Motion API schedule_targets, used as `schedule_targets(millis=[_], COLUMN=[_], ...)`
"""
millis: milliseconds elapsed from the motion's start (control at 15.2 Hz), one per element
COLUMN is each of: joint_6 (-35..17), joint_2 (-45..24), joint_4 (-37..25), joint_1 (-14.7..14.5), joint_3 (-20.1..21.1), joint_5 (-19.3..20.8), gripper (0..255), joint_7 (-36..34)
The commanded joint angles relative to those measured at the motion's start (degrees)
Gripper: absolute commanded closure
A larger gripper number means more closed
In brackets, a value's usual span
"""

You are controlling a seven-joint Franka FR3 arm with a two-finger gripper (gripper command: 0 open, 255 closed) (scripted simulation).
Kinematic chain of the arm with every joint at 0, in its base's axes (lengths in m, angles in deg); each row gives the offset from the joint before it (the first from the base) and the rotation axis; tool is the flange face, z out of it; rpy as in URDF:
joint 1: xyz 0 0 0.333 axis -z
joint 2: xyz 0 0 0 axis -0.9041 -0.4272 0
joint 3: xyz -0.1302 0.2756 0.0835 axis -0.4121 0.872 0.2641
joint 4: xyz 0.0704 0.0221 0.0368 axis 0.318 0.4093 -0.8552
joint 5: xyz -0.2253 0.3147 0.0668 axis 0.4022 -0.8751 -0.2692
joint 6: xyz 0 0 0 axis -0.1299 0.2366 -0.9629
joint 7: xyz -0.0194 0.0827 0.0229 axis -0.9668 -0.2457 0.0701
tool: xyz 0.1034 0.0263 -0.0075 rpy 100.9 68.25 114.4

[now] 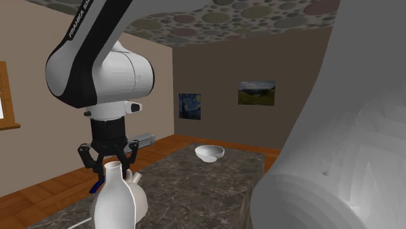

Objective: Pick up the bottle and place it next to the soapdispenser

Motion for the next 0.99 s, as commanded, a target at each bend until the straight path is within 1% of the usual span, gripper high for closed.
schedule_targets(millis=[0,198,264,594,858,924], joint_6=[-0.07,-0.07,-0.07,-0.07,7.75,7.75], joint_2=[-0.01,-0.01,-0.01,-0.01,5.06,5.05], joint_4=[0.01,0.01,0.01,0.01,-2.99,-2.99], joint_1=[0.0,0.0,0.0,0.0,-0.63,-0.64], joint_3=[0.0,0.0,0.01,0.01,-0.73,-0.74], joint_5=[0.01,0.01,0.01,0.01,-2.05,-2.05], gripper=[255,255,0,0,0,0], joint_7=[0.0,0.0,-0.02,-0.02,1.55,1.55])
